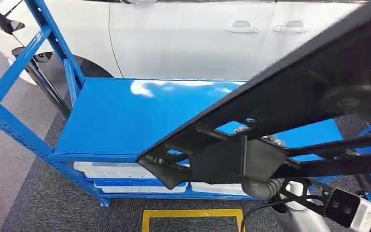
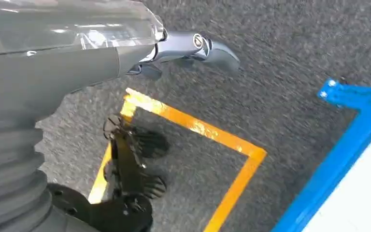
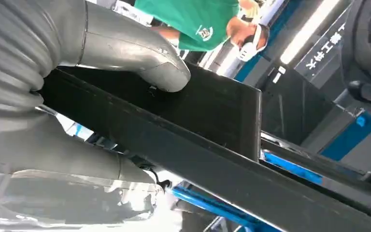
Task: Take the parts from the cabinet and place them on the table.
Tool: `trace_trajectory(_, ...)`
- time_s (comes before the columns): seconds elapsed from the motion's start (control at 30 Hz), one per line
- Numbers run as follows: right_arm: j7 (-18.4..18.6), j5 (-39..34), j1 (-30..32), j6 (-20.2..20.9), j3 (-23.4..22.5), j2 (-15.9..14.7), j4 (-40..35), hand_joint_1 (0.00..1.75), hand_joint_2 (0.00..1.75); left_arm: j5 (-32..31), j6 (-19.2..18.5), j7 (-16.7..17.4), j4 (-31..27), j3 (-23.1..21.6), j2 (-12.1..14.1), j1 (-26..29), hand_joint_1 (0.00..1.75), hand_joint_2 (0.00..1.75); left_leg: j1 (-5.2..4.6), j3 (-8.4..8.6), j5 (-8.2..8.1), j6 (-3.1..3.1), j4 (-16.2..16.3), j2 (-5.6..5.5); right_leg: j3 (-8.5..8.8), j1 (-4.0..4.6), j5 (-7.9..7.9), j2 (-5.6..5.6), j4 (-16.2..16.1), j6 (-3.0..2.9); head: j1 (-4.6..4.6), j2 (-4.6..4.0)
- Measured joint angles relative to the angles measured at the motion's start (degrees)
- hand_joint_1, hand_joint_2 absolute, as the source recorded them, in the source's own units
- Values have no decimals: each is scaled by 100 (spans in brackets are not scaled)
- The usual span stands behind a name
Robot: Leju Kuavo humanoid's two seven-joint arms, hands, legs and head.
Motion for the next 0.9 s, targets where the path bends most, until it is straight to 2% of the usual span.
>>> trace_trajectory(0.03, 0, -2, 55, 24, -107, 0, -71, 175, 175, -57, -2, 13, 0, -2, -13, -9, 0, 175, 17, 3, 55, 47, -12, 42, -87, -28, -156, 15, 152, 11, 0, 0)
trace_trajectory(0.1, 0, -26, 114, 28, -304, 0, -210, 175, 175, -186, -35, 31, 0, -46, -9, -21, 0, 175, -2, -122, 142, 112, -14, 62, -327, -36, -787, 6, 831, 35, 0, 0)
trace_trajectory(0.13, 0, -48, 167, 28, -408, 7, -290, 175, 175, -255, -57, 39, 0, -89, -2, -25, 0, 175, -16, -184, 185, 114, -11, 69, -454, -48, -1061, 5, 1274, 43, 0, 0)
trace_trajectory(0.17, 0, -48, 226, -22, -500, 7, -354, 175, 175, -335, -77, 55, 0, -127, 18, -31, 0, 175, -24, -248, 226, 115, -8, 81, -527, -51, -1223, 4, 1620, 50, 0, 0)
trace_trajectory(0.2, 0, -37, 264, -105, -579, 7, -409, 175, 175, -413, -98, 74, 0, -177, 31, -37, 0, 175, -29, -310, 264, 110, 3, 90, -506, -50, -1236, 4, 1745, 51, 0, 0)
trace_trajectory(0.23, 0, 2, 283, -235, -638, 7, -461, 175, 175, -477, -123, 85, 0, -236, 48, -48, 0, 175, -32, -375, 304, 107, 17, 98, -377, -51, -1136, 3, 1638, 45, 0, 2)
trace_trajectory(0.27, 0, 50, 289, -418, -655, 7, -522, 175, 175, -531, -142, 107, 0, -280, 63, -64, 0, 175, -36, -448, 348, 98, 29, 107, -113, -49, -936, 2, 1284, 25, 0, 0)
trace_trajectory(0.3, 0, 74, 296, -582, -655, 7, -573, 175, 175, -579, -160, 144, 0, -317, 77, -79, 0, 175, -40, -501, 387, 84, 33, 113, 214, -43, -756, -8, 805, -4, 0, 0)
trace_trajectory(0.33, 0, 103, 297, -766, -649, 7, -632, 175, 175, -607, -175, 190, 0, -367, 85, -97, 0, 175, -42, -536, 430, 66, 40, 114, 598, -31, -656, -39, 255, -46, 0, 0)
trace_trajectory(0.37, 0, 114, 280, -1009, -621, 7, -695, 175, 175, -623, -177, 260, 0, -398, 96, -112, 0, 175, -62, -567, 467, 32, 45, 116, 846, 7, -801, -91, -172, -73, 0, 0)
trace_trajectory(0.4, 0, 100, 273, -1223, -565, 7, -725, 175, 175, -623, -181, 350, 0, -411, 114, -120, 0, 175, -50, -551, 513, -3, 19, 129, 812, 31, -702, -83, -124, -74, -2, 0)
trace_trajectory(0.47, 0, 27, 185, -1539, -389, 7, -743, 175, 175, -562, -177, 539, 0, -417, 168, -127, 0, 175, -32, -548, 596, -67, 1, 155, 772, 63, -654, -54, -146, -123, 0, 0)
trace_trajectory(0.5, 0, -24, 166, -1585, -301, 7, -743, 175, 175, -518, -166, 634, 0, -415, 186, -120, 0, 175, -47, -556, 651, -107, -25, 158, 739, 48, -581, -51, -196, -171, 0, 0)
trace_trajectory(0.53, 0, -61, 149, -1543, -231, 7, -741, 175, 175, -463, -151, 717, 0, -409, 206, -123, 0, 175, -37, -586, 576, -136, 7, 136, 706, -2, -492, -70, -238, -216, 0, 2)
trace_trajectory(0.57, 0, -70, 132, -1441, -170, 7, -736, 175, 175, -407, -127, 802, 0, -393, 214, -102, 0, 175, -27, -671, 295, -169, 158, 107, 629, 7, -423, -67, -243, -247, 0, 0)
trace_trajectory(0.6, 0, -66, 137, -1316, -144, 7, -730, 175, 175, -349, -92, 875, 0, -367, 219, -75, 0, 175, -22, -764, -58, -193, 469, 103, 554, 11, -370, -66, -240, -284, 0, 2)
trace_trajectory(0.63, 0, -43, 153, -1193, -133, 7, -715, 175, 175, -307, -45, 930, 0, -337, 223, -52, 0, 175, -11, -872, -384, -215, 873, 102, 479, 22, -310, -64, -239, -295, 0, 0)
trace_trajectory(0.67, 0, 15, 168, -1014, -122, -11, -692, 175, 175, -244, -4, 1004, 0, -310, 223, -35, 0, 175, -6, -959, -629, -237, 1311, 103, 393, 29, -247, -63, -234, -301, 0, 0)
trace_trajectory(0.7, 0, 59, 181, -845, -109, -24, -662, 175, 175, -190, 50, 1086, 0, -260, 221, -20, 0, 175, -4, -987, -674, -251, 1636, 102, 293, 34, -177, -64, -219, -295, 0, 0)
trace_trajectory(0.73, 0, 87, 181, -716, -104, -26, -630, 175, 175, -149, 87, 1156, 0, -214, 214, -1, 0, 175, 2, -912, -536, -258, 1698, 102, 189, 34, -118, -64, -201, -288, 0, 0)
trace_trajectory(0.77, 0, 123, 177, -548, -102, -26, -579, 175, 175, -124, 125, 1251, 0, -168, 210, 13, 0, 175, 4, -746, -337, -257, 1549, 101, 86, 34, -64, -61, -173, -275, 0, 0)
trace_trajectory(0.8, 0, 149, 167, -448, -100, -26, -535, 175, 175, -96, 155, 1323, 0, -129, 208, 24, 0, 175, 5, -483, -137, -247, 1221, 100, -13, 32, -13, -58, -143, -262, 0, 2)
trace_trajectory(0.83, 0, 155, 137, -407, -102, -26, -483, 175, 175, -89, 168, 1377, 0, -92, 208, 32, 0, 175, 5, -118, -29, -225, 731, 97, -102, 32, 39, -49, -108, -241, 0, 2)
trace_trajectory(0.87, 0, 157, 97, -398, -102, -26, -448, 175, 175, -85, 168, 1412, 0, -70, 210, 27, 0, 175, -3, 247, -206, -195, 199, 68, -172, 39, 80, -48, -74, -212, -2, 0)
trace_trajectory(0.9, 0, 162, 51, -400, -109, -26, -421, 175, 175, -83, 168, 1432, 0, -59, 216, 20, 0, 175, -31, 422, -325, -142, -175, 46, -215, 48, 123, -47, -46, -174, 0, 0)
